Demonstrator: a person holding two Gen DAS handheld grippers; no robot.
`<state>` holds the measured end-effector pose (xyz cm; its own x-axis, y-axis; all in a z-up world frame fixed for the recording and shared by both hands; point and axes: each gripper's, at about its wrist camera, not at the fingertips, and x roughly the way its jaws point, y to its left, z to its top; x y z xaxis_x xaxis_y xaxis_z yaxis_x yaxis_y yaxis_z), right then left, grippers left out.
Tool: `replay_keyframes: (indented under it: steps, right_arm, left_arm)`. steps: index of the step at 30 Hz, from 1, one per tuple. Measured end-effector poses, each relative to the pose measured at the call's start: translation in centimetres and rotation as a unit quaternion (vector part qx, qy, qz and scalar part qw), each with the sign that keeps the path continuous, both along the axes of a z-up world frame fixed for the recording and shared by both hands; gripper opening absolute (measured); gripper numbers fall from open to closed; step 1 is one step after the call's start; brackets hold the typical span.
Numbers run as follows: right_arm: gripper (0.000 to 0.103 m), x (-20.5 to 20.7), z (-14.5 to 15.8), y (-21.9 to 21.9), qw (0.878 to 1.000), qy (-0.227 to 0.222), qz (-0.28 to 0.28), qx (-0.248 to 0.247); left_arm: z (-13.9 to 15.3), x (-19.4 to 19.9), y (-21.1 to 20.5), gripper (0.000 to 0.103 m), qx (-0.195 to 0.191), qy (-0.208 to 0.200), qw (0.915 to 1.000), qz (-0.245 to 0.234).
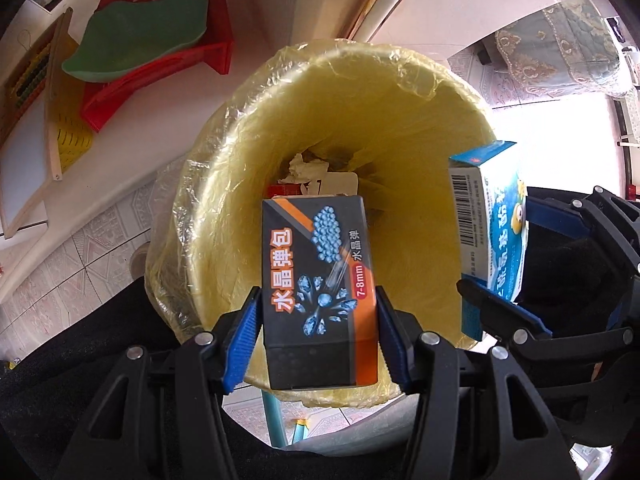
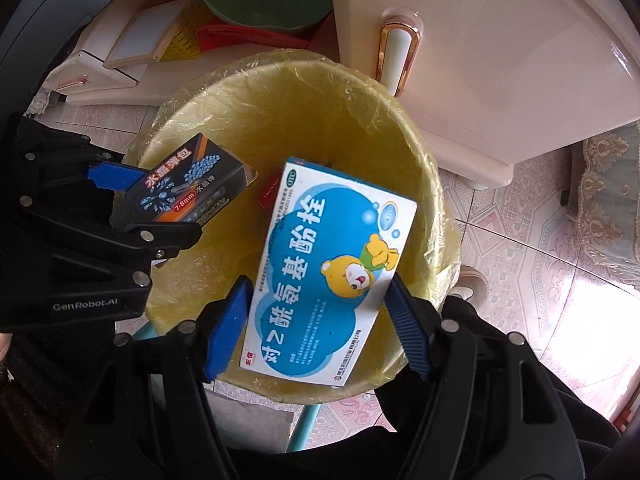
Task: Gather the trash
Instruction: 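Open the left tool over the bin while the right tool drops the medicine box, then raise both open tools from the bin toward the table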
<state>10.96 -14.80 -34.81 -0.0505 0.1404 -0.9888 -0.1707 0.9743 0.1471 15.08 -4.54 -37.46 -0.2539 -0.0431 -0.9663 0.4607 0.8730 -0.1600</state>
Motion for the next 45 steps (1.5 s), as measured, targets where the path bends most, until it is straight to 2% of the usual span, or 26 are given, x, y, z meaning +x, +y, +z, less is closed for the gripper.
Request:
replay_keyframes:
  steps: [10, 20, 22, 24, 26, 34, 37, 40, 45]
  right_arm:
    - [0.067, 0.7, -2.0, -0.3, 1.000, 0.024, 0.000, 0.008]
    - [0.067, 0.9, -2.7, 0.0, 1.000, 0.027, 0.006, 0.011]
    - [0.067, 0.8, -2.6, -0.3, 1.000, 0.024, 0.005, 0.008]
    - [0.068, 0.8, -2.6, -0.3, 1.000, 0.026, 0.005, 0.008]
    - [0.079, 0.8, -2.6, -0.4, 1.000, 0.022, 0.003, 0.005]
    - [0.080, 0.7, -2.3, -0.2, 1.000, 0.017, 0.002, 0.004]
    - [0.080, 0.5, -1.4, -0.1, 1.000, 0.010, 0.005, 0.005]
    - [0.080, -0.1, 0.6, -0.1, 1.000, 0.000, 0.009, 0.015]
    - [0.080, -1.0, 7.5, -1.3, 0.999, -0.040, 0.010, 0.027]
  left_arm:
    - [-2.8, 0.6, -0.2, 0.053, 0.014, 0.033, 0.9993, 0.007]
    - [-2.9, 0.5, -0.4, 0.054, 0.018, 0.034, 0.9993, 0.001]
    - [-2.7, 0.3, -0.5, 0.055, 0.021, 0.025, 0.9994, -0.008]
    - [-2.5, 0.3, -0.5, 0.062, 0.021, 0.023, 0.9995, -0.008]
    - [-2.3, 0.5, -0.3, 0.069, 0.020, 0.023, 0.9995, -0.003]
    - [-1.5, 0.4, 0.3, 0.073, 0.024, 0.017, 0.9995, 0.006]
    - [-0.4, 0.1, 0.4, 0.073, 0.033, -0.001, 0.9995, 0.001]
    - [2.2, -0.8, 0.8, 0.073, 0.048, -0.038, 0.9980, -0.013]
    - [10.0, -3.1, 2.3, 0.073, 0.065, -0.127, 0.9882, -0.056]
